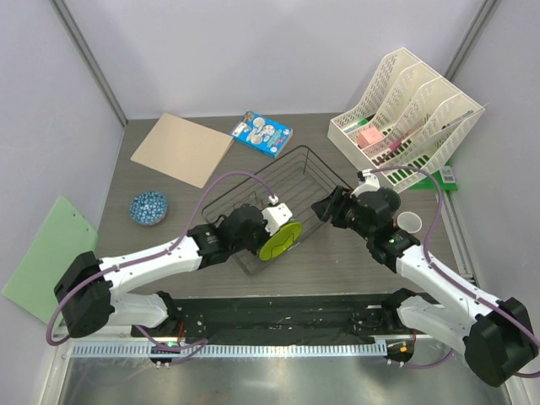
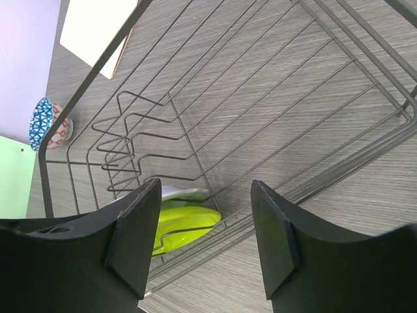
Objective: Unload the mixed dishes from the dish rack
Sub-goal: Pick up the plate from the dish rack.
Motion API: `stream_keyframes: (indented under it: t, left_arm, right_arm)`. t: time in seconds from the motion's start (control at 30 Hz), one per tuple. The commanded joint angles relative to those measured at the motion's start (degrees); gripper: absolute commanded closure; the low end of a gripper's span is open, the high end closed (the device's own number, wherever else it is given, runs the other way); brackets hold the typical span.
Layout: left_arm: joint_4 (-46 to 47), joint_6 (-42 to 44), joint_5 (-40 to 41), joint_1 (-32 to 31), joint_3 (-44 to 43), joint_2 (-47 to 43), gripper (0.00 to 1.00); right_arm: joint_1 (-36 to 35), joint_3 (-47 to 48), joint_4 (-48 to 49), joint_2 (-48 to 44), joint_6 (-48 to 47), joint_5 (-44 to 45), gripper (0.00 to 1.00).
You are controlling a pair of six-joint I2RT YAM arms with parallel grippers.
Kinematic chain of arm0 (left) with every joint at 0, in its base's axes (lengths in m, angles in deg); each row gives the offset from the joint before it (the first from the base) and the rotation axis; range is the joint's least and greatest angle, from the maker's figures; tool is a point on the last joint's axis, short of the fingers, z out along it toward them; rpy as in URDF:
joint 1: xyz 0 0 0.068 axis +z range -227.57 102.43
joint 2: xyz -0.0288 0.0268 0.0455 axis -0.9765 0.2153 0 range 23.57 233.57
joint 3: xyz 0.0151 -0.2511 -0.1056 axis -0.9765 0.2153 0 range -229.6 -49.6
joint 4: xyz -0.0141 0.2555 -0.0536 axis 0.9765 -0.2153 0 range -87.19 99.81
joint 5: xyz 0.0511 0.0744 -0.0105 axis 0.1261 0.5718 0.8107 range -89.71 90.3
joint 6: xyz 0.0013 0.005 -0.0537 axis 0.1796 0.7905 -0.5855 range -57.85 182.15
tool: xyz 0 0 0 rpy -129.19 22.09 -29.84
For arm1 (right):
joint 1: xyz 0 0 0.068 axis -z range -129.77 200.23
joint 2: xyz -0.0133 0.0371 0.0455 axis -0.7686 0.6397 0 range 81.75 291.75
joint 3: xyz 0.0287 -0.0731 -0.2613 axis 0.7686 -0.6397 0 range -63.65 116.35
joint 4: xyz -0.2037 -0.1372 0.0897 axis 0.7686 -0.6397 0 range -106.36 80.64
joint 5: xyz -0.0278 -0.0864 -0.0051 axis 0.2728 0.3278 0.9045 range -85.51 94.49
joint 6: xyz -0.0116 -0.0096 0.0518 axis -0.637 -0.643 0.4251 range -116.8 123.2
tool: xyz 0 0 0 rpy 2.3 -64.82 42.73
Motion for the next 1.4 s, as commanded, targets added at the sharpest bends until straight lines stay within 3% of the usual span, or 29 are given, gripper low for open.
stream_keyframes:
  t: [0.0, 0.23, 0.6, 1.37]
  left_arm:
    - [2.80, 0.17, -0.85, -0.06, -2.36, 2.23, 0.77]
    - [2.19, 0.17, 0.90, -0.06, -2.62, 0.84, 1.00]
    - [-1.24, 1.49, 0.21, -0.06, -4.99, -6.99, 1.00]
    - [-0.10, 2.72, 3.62, -0.15, -3.85, -7.87, 1.00]
  right_arm:
    - [0.05, -0.18, 1.75, 0.10, -0.71, 1.38, 0.37]
    - [0.05, -0.27, 1.84, 0.10, -0.97, 1.64, 0.38]
    - [0.05, 0.00, 2.02, 1.07, -0.79, 1.47, 0.37]
    - [0.14, -0.53, 2.37, 2.04, -0.71, 1.82, 0.38]
